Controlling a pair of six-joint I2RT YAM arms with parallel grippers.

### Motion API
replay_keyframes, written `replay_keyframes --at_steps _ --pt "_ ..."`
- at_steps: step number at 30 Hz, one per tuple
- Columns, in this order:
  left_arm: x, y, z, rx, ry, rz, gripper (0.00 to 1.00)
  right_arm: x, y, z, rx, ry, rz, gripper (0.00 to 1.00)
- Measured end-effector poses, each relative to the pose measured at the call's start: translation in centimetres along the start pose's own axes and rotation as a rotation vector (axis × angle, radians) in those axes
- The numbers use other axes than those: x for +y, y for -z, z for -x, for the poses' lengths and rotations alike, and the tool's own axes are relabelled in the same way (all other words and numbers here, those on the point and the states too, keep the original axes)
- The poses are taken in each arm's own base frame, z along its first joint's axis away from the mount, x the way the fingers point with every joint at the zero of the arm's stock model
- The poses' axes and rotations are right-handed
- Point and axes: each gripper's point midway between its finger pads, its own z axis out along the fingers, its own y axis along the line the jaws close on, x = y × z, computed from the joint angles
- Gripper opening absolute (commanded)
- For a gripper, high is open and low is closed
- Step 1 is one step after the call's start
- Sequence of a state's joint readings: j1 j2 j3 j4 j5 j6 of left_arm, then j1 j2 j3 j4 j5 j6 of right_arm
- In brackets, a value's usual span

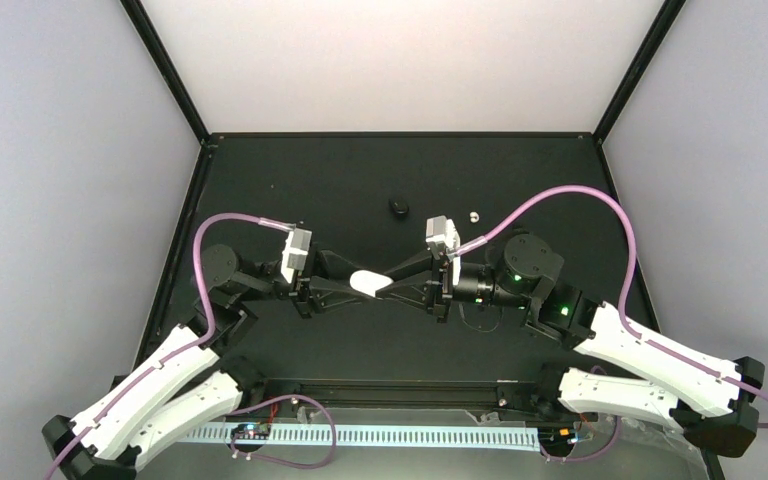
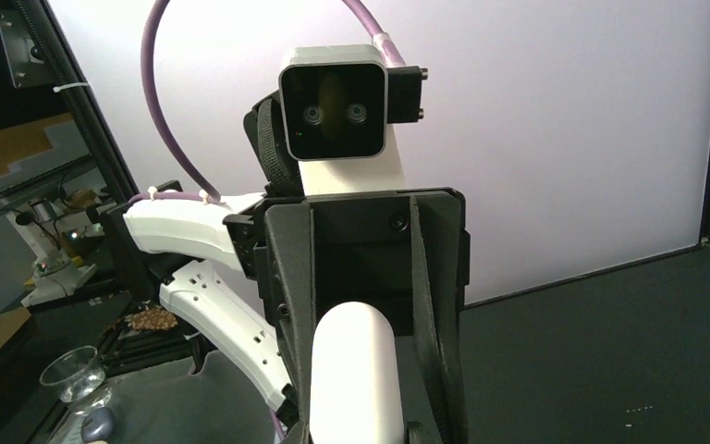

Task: Insert the wireless bluetooth earbuds into the charging case
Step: Open the charging case.

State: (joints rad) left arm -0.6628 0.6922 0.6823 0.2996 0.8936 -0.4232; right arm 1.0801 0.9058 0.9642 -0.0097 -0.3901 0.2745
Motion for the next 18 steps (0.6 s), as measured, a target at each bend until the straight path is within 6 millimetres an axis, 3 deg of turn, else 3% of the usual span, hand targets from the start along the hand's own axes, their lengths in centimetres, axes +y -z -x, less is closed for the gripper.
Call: replay_keyframes --at_steps 8,18 --pt "0.02 -0.2 0.52 -0.023 0.027 -0.012 0.42 -0.28 -0.05 -0.06 -0.007 0.005 -0.012 0.08" --pt "-0.24 -0.17 1.0 -0.047 0.042 -0.026 0.32 -0.53 -0.06 0.02 -0.014 0.006 -0.025 0.08"
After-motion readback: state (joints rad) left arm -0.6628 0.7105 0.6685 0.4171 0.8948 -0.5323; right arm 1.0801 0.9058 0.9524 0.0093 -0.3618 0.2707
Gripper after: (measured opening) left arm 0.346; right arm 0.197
